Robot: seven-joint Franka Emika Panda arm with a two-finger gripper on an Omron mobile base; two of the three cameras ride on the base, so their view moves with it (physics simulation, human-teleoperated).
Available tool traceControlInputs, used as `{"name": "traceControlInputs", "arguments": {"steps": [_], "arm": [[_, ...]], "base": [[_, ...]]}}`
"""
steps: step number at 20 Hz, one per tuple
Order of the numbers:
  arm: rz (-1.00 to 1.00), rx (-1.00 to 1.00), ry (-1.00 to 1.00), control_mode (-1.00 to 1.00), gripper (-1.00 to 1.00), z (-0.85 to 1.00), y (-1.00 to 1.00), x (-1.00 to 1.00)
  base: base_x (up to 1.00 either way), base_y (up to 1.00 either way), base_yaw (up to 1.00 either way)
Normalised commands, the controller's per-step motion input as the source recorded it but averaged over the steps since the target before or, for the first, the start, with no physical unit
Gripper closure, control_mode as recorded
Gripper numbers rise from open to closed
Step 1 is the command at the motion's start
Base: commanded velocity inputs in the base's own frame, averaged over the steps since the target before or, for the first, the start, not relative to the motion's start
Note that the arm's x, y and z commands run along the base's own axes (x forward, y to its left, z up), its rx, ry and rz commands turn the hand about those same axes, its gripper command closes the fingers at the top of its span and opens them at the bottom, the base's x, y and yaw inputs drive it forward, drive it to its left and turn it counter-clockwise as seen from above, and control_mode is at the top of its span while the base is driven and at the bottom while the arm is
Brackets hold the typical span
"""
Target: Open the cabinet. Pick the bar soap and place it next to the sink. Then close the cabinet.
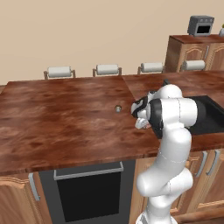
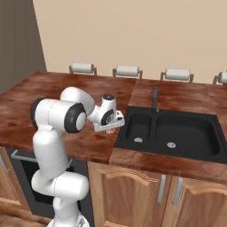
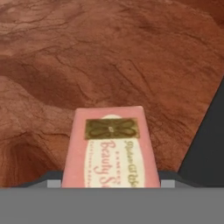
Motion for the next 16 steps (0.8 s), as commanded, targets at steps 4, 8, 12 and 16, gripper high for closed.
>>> {"name": "traceControlInputs", "arguments": {"steps": [4, 8, 12, 16], "arm": [[0.00, 0.00, 0.00, -1.00, 1.00, -0.05, 0.00, 0.03], [0.00, 0.00, 0.08, -1.00, 1.00, 0.00, -0.01, 0.07], [0.00, 0.00, 0.00, -1.00, -1.00, 0.00, 0.00, -0.02], [0.00, 0.00, 0.00, -1.00, -1.00, 0.00, 0.00, -0.05]], "base": [[0.00, 0.00, 0.00], [0.00, 0.00, 0.00], [0.00, 0.00, 0.00], [0.00, 0.00, 0.00]]}}
